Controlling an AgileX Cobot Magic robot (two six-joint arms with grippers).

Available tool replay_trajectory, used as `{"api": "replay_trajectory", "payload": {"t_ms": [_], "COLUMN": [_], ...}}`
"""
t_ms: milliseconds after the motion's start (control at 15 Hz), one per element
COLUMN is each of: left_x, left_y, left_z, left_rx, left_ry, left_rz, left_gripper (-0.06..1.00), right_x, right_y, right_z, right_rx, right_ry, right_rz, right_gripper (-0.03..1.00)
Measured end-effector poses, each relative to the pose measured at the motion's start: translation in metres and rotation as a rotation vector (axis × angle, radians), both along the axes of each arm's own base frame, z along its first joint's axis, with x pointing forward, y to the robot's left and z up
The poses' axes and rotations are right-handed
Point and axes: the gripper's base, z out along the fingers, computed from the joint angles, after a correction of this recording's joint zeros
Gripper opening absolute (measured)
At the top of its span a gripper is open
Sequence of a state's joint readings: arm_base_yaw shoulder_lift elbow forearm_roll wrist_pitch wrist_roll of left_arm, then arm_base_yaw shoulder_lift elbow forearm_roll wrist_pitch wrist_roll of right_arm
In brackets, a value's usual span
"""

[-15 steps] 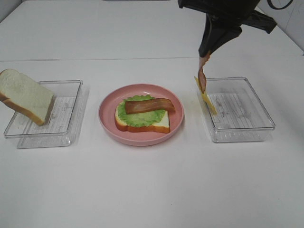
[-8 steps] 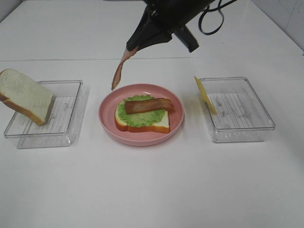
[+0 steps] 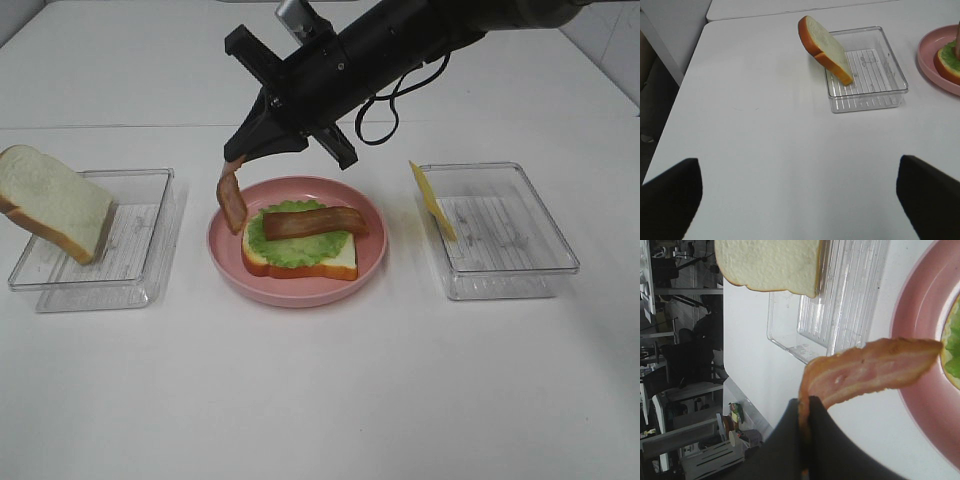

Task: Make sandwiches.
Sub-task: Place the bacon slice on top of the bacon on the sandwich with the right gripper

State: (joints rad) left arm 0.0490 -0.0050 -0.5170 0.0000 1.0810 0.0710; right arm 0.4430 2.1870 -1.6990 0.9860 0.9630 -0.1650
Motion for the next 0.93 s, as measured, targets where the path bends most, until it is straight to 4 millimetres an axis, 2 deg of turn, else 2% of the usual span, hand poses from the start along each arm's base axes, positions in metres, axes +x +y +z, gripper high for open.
{"api": "replay_trajectory", "payload": {"t_ms": [467, 600, 933], "left_x": [0.000, 0.000, 0.000], "left_y": [0.000, 0.000, 0.000], "left_z": [0.000, 0.000, 0.000], "left_rx": [0.000, 0.000, 0.000], "left_ry": [0.000, 0.000, 0.000], "left_rz": [0.000, 0.000, 0.000], "left_gripper": [0.98, 0.98, 0.98], "right_x": [0.006, 0.012, 0.017], "right_y": [0.001, -0.011, -0.030], "right_z": [-0.017, -0.029, -0.037], "right_rx": [-0.020, -0.089, -0.230], "right_ry": [-0.038, -0.050, -0.052], "right_rz": [0.000, 0.001, 0.000], "right_gripper": [0.02, 0.02, 0.02]}}
